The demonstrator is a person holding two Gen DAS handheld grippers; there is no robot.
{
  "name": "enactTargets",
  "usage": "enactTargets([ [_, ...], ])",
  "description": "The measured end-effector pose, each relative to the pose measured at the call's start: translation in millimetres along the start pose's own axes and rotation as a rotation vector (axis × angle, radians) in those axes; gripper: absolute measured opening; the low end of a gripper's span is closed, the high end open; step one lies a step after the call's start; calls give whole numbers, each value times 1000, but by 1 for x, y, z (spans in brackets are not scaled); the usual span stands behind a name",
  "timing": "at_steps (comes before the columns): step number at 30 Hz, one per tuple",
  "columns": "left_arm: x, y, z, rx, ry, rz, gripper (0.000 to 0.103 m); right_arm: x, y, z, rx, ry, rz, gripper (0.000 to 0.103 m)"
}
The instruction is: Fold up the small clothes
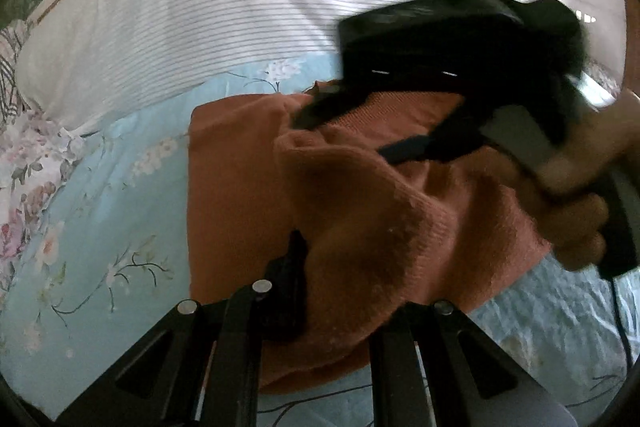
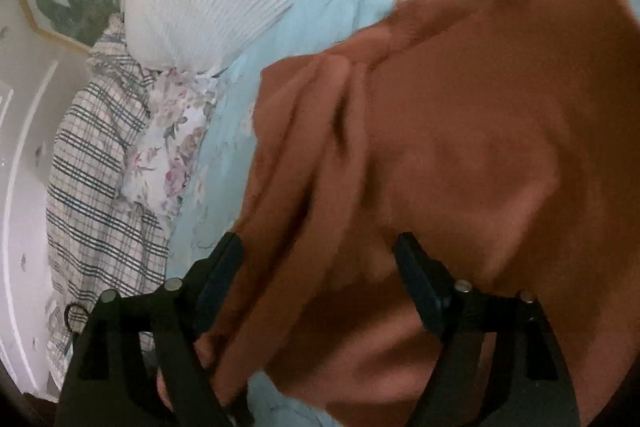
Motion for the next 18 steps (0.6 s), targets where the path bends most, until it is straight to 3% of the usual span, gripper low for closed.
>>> enactTargets([
  [3,-1,-5,-3,11,1,-29,10,19,6,-18,11,3,19,79],
  [5,-1,-6,-3,12,6,-35,10,29,10,-26,-2,3,38,59],
  [7,2,-4,0,12,7,-30,10,37,11,-31,-22,15,47,19],
  [9,8,-2,4,-18,13,-4,10,40,19,-22,-27,5,95,17],
  [14,38,-13,21,-197,14,130,10,43,39,42,-38,-89,200,16],
  [18,58,-57,18,-279,25,130,10,40,10,91,-105,-136,205,16],
])
Point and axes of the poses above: each gripper's, at about its wrist camera, not at the fingertips, and z roughly against the way its jaws point, y to its left, x to its top, the point moved 7 cm from there along -z, roughly the way its jaws point
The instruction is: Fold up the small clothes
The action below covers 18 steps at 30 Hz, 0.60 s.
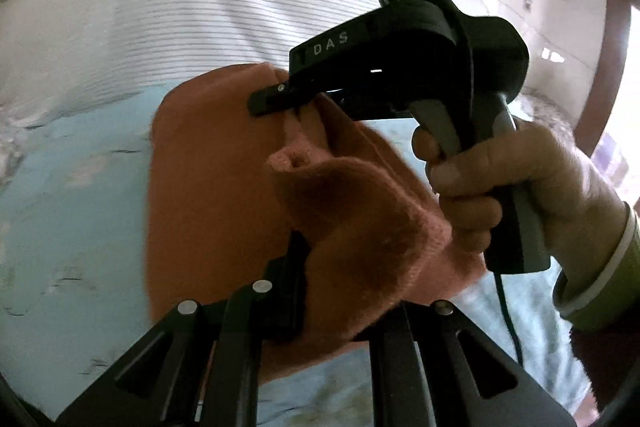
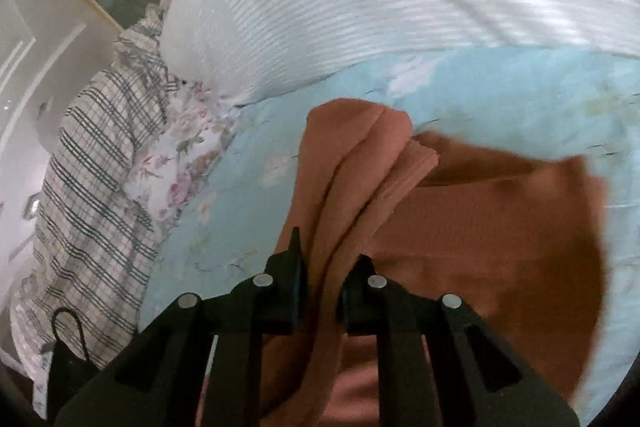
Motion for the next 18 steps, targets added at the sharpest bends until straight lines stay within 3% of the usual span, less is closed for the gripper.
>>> enactTargets([
  [4,-2,-30,-25,-79,28,17,10,-14,-45,22,-70,-2,-51,15],
  [7,-4,-45,-36,-91,45,-2,10,-20,-66,33,-101,2,-55,15],
  [14,1,-52,-50,-86,40,4,10,-11,-58,39,-123,-48,66,15],
  [18,-8,-49,-74,-87,104,11,13,-20,-76,18,-243,15,109,15],
])
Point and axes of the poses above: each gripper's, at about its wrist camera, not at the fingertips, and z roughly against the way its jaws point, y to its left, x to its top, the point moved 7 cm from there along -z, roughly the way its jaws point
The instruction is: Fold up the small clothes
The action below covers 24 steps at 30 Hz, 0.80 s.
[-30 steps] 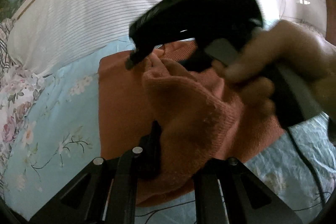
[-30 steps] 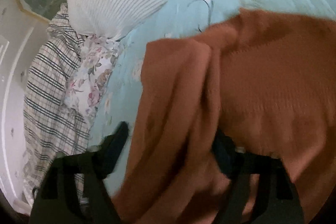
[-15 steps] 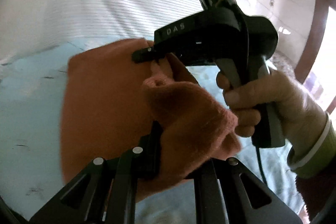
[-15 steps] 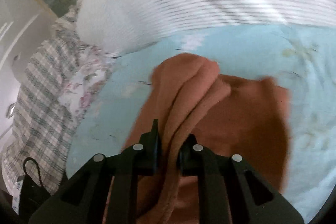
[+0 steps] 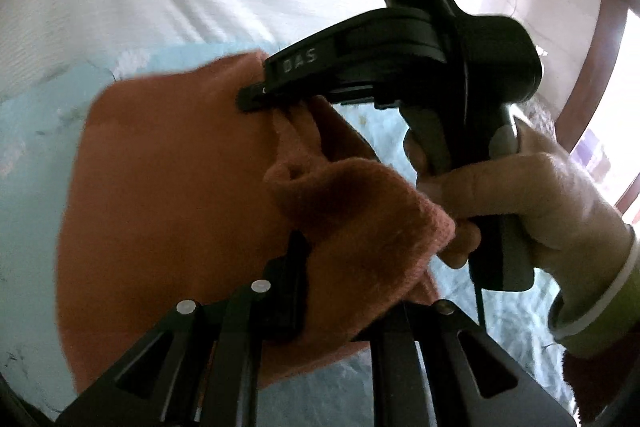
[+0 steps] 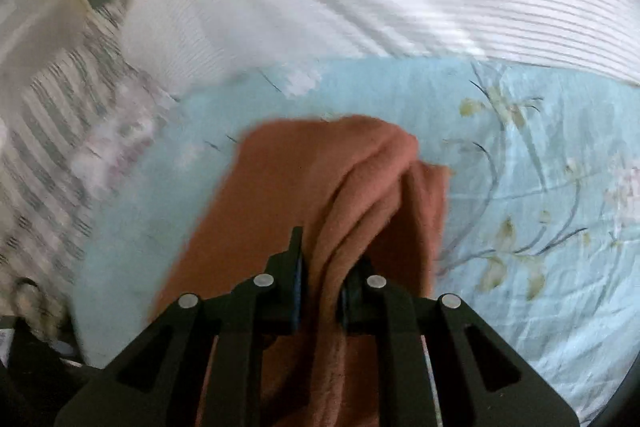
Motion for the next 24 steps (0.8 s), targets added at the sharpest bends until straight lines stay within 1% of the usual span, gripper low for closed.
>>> enactTargets([
  [1,-4,2,-7,-8,26,2,16,-6,-6,-6,-23,13,-4,16],
  [2,-5,3,-8,-15,32,4,17,-11,-11,-9,-37,24,-12,18],
  [3,-7,4,-5,-34,32,8,18,-15,-15,-9,-38,24,-21,19],
  [6,-12,10,7,-80,48,27,29,-22,-23,5,-23,-9,-66,24],
  [8,-19,18,22,-112,58,59,46,-26,-26,19,-52,-32,-76,30],
  [9,-21,28,31,-122,57,81,49,-28,-27,25,-62,-38,-79,36],
  [10,-25,40,44,-128,53,109,55,-31,-28,31,-68,-43,-88,46],
  [11,-25,49,50,-128,49,124,59,-35,-30,36,-70,-46,-104,55],
  [12,-26,61,58,-117,43,146,61,-38,-31,41,-71,-48,-121,72],
  [13,-28,72,68,-99,33,170,64,-41,-30,45,-60,-52,-131,79],
  [15,-29,95,84,-56,16,222,68,-47,-24,49,-24,-50,-138,79],
  [16,-26,114,86,-43,8,254,69,-50,-22,48,-3,-40,-147,79],
  [17,-22,132,85,-35,7,286,72,-51,-20,46,8,-32,-151,79],
  [19,-16,161,74,-32,26,344,72,-54,-17,42,32,-17,-156,79],
  [21,-11,182,59,-84,58,407,72,-56,-17,36,37,-3,-163,79],
  [23,-11,191,47,-109,79,438,72,-57,-18,28,53,11,-174,79],
  [24,-9,198,36,-134,90,456,72,-58,-18,24,66,19,-182,79],
])
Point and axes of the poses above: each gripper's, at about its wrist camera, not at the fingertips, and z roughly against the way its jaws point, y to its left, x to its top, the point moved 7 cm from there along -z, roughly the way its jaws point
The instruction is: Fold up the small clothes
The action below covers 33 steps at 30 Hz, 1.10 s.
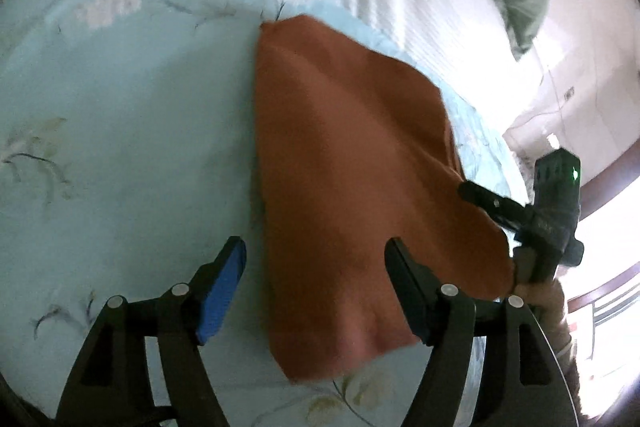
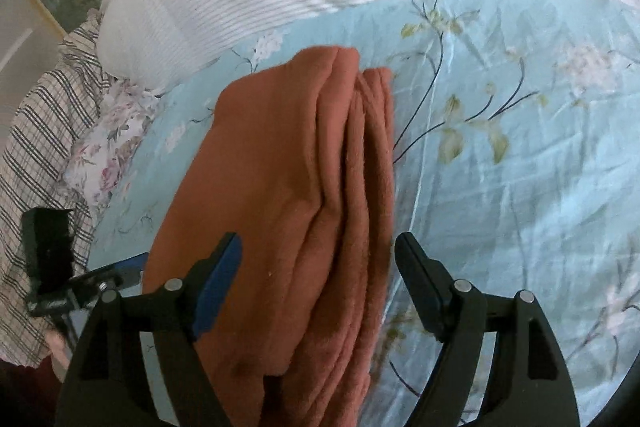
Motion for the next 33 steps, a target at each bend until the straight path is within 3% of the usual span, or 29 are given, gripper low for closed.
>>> enactTargets([
  [4,10,10,-37,-87,60,66,72,-2,-5,-22,33,56,-40,76],
  [5,15,10,-45,-103,60,73,71,-3,-6,-26,34,60,-51,70],
  [6,19,8,-52,-114,55,72,70,-2,-7,-29,52,58,-66,54],
  [7,24,7,-58,-127,55,66,59,-3,-8,-32,89,66,-95,42],
  [8,25,7,-64,-133,69,69,46,-5,-7,-34,120,71,-120,38],
  [10,25,5,-66,-160,77,86,32,-6,-3,-35,117,62,-113,31],
  [12,21,-1,-54,-170,61,63,26,-7,7,-28,120,46,-107,28],
  [18,-9,-10,36,-130,-44,-47,25,-38,83,-23,234,46,-25,27],
  [24,-64,39,125,-58,-95,-8,25,-80,158,-47,368,84,36,27],
  [28,-89,71,145,-23,-96,28,25,-107,181,-73,393,148,39,27],
  [32,-114,109,137,-6,-53,91,29,-120,178,-92,302,181,48,28],
  [33,-116,117,132,-24,-37,126,32,-120,176,-92,296,181,39,33],
])
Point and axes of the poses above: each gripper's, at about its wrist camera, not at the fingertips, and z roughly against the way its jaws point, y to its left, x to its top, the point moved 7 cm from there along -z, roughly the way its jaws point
